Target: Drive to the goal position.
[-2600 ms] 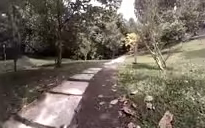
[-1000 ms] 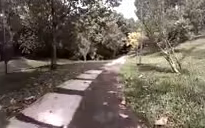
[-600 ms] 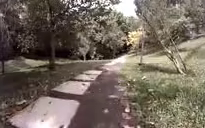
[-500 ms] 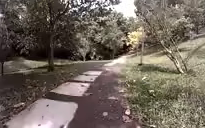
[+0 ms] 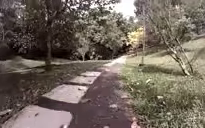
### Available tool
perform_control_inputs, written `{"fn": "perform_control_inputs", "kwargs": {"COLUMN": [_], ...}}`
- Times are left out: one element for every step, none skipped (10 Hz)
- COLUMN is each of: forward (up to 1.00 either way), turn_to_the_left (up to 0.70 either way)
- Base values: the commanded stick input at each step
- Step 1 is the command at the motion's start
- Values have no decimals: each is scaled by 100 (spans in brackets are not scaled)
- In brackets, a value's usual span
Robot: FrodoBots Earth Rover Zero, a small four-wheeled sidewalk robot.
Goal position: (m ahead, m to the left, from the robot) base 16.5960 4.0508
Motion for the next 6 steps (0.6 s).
{"fn": "perform_control_inputs", "kwargs": {"forward": [50, 50, 50, 50, 50, 50], "turn_to_the_left": [0, 0, 0, 0, 0, 0]}}
